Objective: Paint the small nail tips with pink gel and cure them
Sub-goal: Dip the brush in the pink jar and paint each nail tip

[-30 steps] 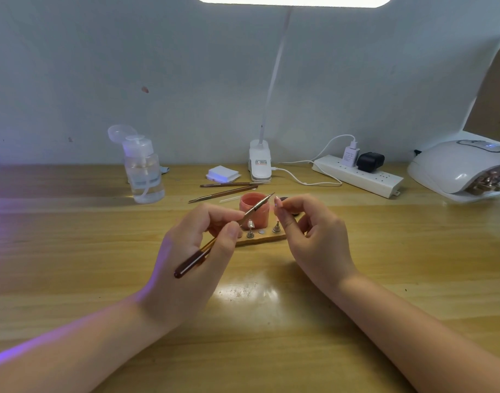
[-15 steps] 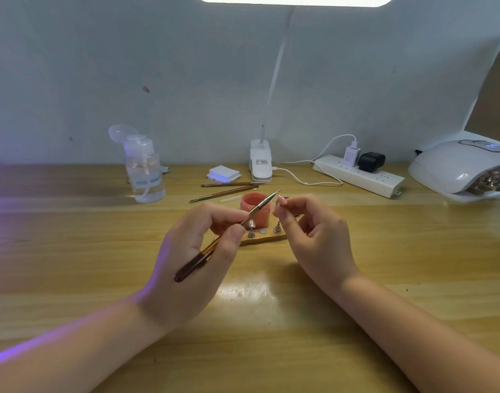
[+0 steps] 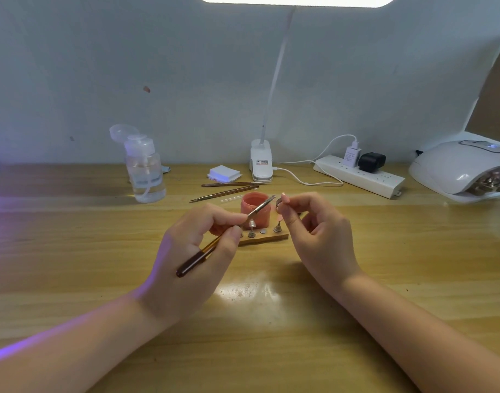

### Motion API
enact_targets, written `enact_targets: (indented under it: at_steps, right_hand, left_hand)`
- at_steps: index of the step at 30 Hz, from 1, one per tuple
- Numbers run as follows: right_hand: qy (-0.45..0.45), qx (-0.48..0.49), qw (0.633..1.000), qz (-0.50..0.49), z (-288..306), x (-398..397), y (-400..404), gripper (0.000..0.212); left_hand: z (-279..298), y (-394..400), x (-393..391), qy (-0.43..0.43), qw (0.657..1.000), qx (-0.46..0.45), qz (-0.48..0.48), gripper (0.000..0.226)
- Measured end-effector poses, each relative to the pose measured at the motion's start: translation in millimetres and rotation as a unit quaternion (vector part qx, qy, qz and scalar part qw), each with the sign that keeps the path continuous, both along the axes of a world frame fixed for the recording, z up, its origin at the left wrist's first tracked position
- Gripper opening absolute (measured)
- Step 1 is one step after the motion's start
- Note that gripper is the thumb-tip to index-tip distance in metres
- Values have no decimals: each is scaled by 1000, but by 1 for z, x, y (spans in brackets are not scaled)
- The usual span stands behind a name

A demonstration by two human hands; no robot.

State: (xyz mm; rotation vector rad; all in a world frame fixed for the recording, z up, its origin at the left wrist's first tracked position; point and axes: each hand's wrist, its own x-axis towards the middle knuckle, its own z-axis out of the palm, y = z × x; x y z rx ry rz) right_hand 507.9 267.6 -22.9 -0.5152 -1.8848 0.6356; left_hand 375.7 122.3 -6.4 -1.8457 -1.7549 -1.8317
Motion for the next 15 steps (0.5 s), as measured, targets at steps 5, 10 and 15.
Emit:
enact_targets:
  at_steps: [5,10,15]
  right_hand:
    - [-9,20,1000,-5,0,-1,0,7]
    - [3,19,1000,-3,1,-1,0,7]
    - [2,23,1000,-8,0,-1,-1,6]
  left_hand:
    - [1,-1,2,4,1000,14,-21,17]
    - [0,-1,-1,-20,1000,-3,12,16]
    - [0,-1,3,-14,1000,2,-13,15]
